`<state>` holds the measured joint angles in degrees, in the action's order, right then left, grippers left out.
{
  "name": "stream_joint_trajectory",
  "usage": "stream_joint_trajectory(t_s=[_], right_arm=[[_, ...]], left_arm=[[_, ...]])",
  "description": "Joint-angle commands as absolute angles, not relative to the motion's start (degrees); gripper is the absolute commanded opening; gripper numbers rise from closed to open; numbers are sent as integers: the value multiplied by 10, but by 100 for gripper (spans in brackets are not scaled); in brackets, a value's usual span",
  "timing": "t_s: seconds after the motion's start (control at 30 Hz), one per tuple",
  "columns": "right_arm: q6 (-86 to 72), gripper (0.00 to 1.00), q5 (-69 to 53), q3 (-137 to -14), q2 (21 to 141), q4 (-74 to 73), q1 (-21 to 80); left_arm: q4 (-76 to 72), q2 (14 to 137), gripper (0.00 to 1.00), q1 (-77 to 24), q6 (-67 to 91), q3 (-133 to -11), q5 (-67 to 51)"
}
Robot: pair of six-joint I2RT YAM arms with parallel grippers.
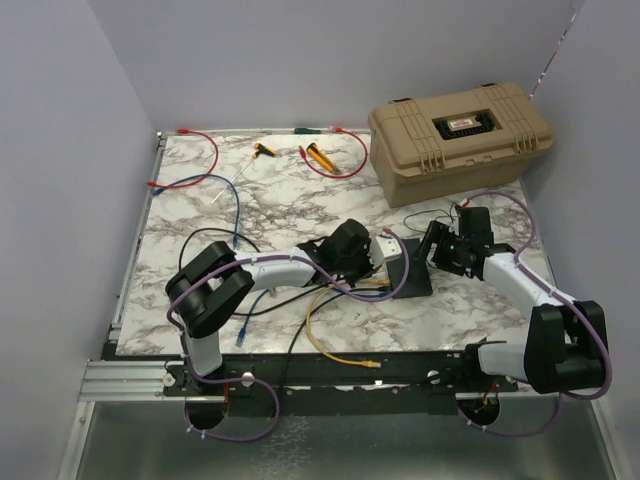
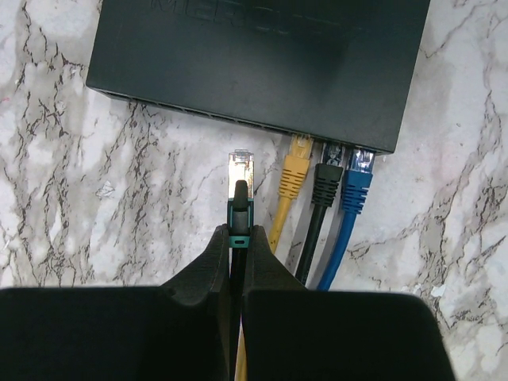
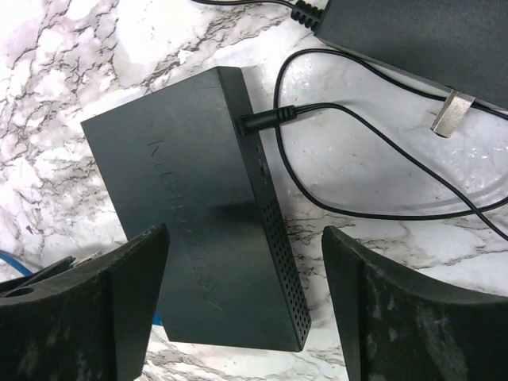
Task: Insert the plug into the switch port
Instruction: Insert the connector into the switch port.
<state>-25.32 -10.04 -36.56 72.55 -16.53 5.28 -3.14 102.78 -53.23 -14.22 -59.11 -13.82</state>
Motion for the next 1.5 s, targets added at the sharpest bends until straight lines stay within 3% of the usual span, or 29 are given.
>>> stream_joint_trajectory(t_s=[0.0,0.67,1.47], right_arm=[[-243,78,-129,-360,748,-161,45],[-236,54,-208,-340,783,-137,44],[-238,50,-225,-335,788,-119,44]], left_arm=[[9,1045,0,-544,-153,-618,-95],[25,1093,0,-563,-178,-655,-115],[-62,1086,0,-563,-167,-630,-152]])
